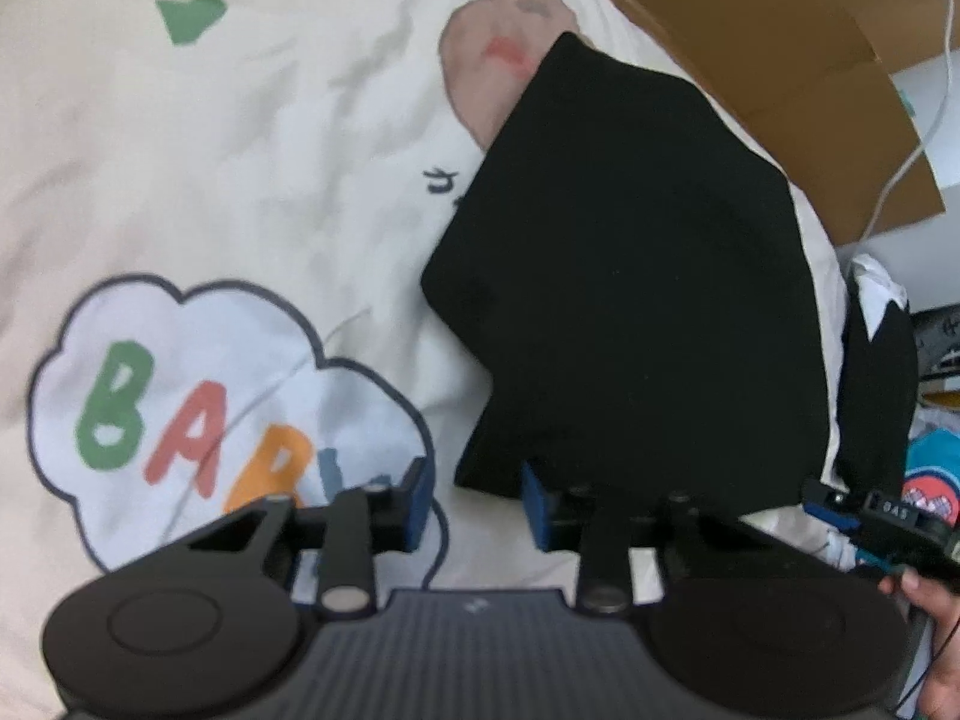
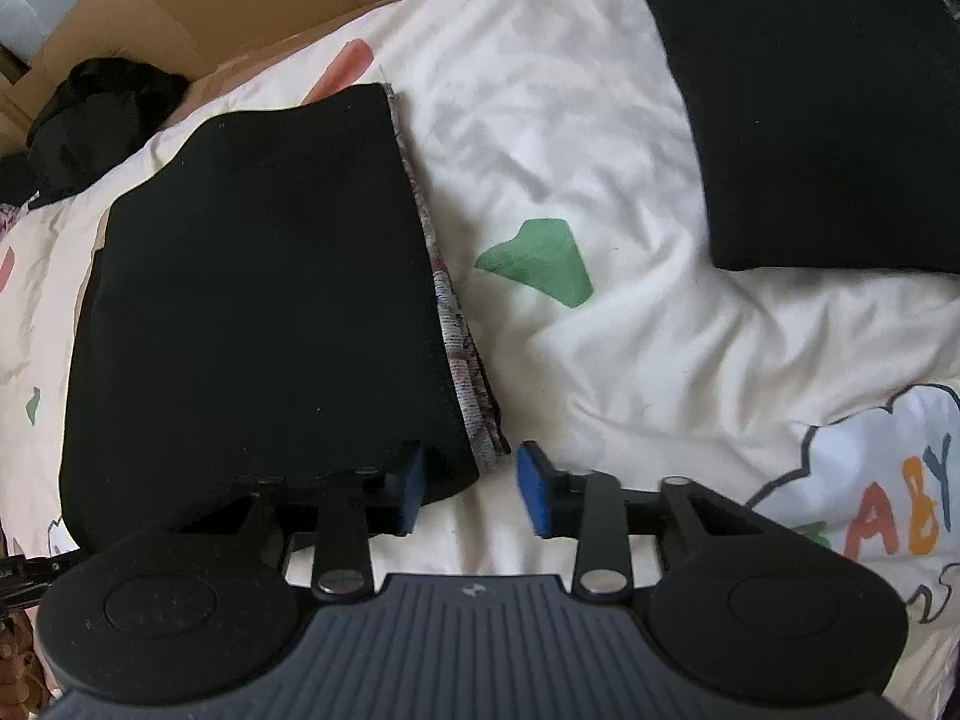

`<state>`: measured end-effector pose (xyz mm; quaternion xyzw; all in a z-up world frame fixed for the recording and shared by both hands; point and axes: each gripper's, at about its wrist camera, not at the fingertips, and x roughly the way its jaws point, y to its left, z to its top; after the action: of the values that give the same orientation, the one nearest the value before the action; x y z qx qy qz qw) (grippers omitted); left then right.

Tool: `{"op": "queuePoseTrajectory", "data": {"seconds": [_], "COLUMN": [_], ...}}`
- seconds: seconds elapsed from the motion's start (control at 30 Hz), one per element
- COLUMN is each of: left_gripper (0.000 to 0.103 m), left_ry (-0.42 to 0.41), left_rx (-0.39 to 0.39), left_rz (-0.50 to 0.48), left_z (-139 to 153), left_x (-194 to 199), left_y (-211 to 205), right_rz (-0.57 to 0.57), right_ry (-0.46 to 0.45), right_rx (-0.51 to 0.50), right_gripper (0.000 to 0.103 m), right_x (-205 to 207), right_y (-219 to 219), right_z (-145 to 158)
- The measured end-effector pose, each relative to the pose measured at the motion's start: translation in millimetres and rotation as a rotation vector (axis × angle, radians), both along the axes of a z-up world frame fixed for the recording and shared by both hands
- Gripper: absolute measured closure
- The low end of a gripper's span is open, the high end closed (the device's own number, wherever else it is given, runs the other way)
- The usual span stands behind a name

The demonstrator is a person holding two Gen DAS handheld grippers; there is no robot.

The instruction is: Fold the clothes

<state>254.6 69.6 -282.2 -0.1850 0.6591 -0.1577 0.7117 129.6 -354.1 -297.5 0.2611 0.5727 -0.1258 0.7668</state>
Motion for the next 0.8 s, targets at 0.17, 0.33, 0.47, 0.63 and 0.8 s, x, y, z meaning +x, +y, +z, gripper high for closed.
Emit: {"op": "queuePoseTrajectory", "data": {"seconds": [0.17,0.33,0.47,0.63,0.8], "left_gripper": [0.095,0.100,0.087,0.081,0.081], "left_ry": [0.025,0.060,0.081,0.097,0.104], "left_rx": [0.016,0.031,0.073,-0.039,-0.117], "left_rz": [0.046,0.129,0.164,0.314,0.393], "left_z": [-10.9,-14.2,-1.7,16.3,9.9], "left_x": [-3.9,-10.8,-14.4,-28.9,-31.6], "left_y": [1.5,7.8,17.3,43.7,47.4], "right_rz": [0.010,-0.062,-0.174,-0.248,-0.327], "right_ry": [0.013,0.048,0.051,0.006,-0.067], "right_rx": [0.007,-0.024,0.004,0.065,0.157], "right_gripper": [0.090,0.093,0.091,0.072,0.070], "right_x": [0.9,1.4,-3.6,-12.6,-27.5], "right_y": [-5.5,-6.2,-9.6,-11.5,-9.3], "right_z": [-10.6,-11.9,-6.3,5.9,14.7]}}
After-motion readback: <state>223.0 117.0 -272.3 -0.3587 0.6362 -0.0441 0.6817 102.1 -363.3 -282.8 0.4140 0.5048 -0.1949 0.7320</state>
